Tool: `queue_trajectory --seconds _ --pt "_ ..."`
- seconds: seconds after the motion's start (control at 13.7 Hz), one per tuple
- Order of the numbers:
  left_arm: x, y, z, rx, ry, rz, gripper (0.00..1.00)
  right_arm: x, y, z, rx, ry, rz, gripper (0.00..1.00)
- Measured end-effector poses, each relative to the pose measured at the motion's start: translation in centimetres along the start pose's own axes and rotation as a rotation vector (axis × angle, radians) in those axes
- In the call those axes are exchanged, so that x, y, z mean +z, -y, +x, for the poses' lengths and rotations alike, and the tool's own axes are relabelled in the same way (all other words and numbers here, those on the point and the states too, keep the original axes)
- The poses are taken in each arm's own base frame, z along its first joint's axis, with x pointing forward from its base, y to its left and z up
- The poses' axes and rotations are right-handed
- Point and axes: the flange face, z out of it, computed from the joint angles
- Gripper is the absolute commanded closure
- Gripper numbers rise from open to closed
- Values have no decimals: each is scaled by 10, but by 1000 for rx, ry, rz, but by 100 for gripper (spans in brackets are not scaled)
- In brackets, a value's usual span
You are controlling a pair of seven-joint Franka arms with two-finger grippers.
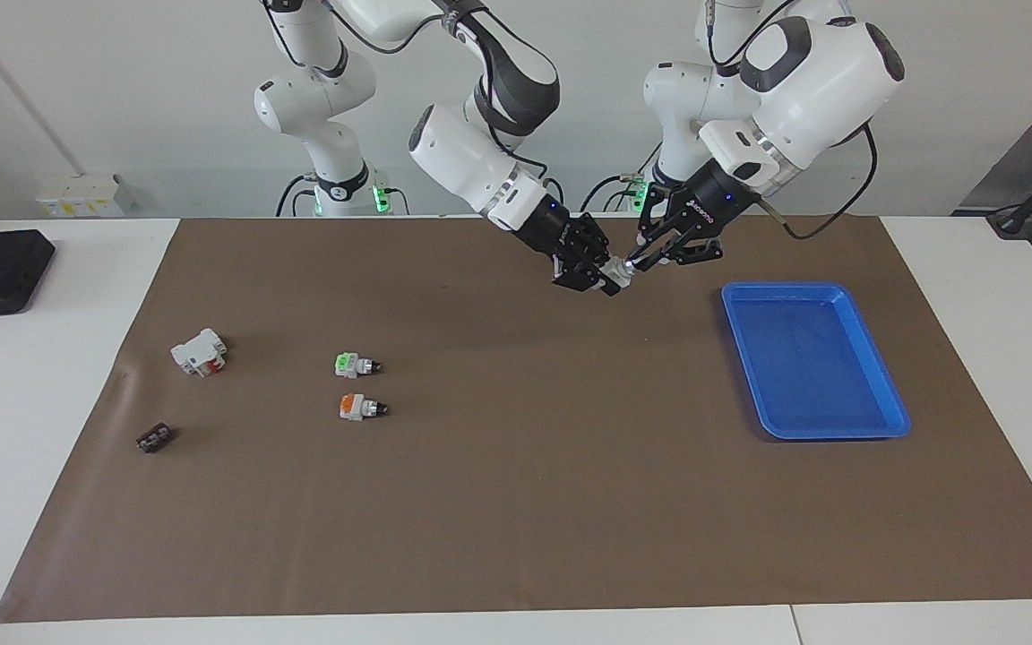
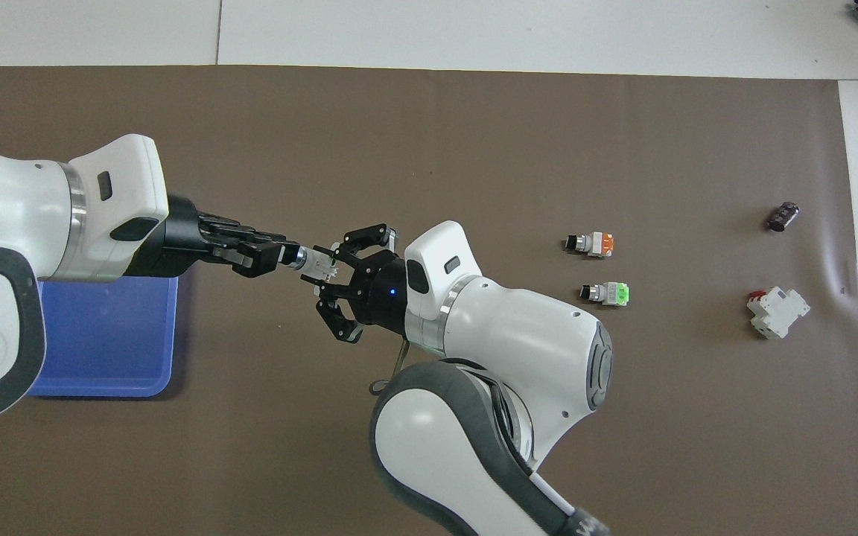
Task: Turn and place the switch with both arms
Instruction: 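Grasp the switch with the left gripper and open the right gripper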
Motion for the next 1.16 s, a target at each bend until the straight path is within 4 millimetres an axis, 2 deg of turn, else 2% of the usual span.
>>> queue_trajectory --seconds 0.58,0.73,1.16 --pt "1 5 -6 18 5 1 92 3 4 -2 0 6 2 100" --pt "1 5 -8 22 5 0 100 4 6 -2 -1 7 6 100" --pt "3 6 -11 21 8 0 100 5 8 -4 -1 11 9 100"
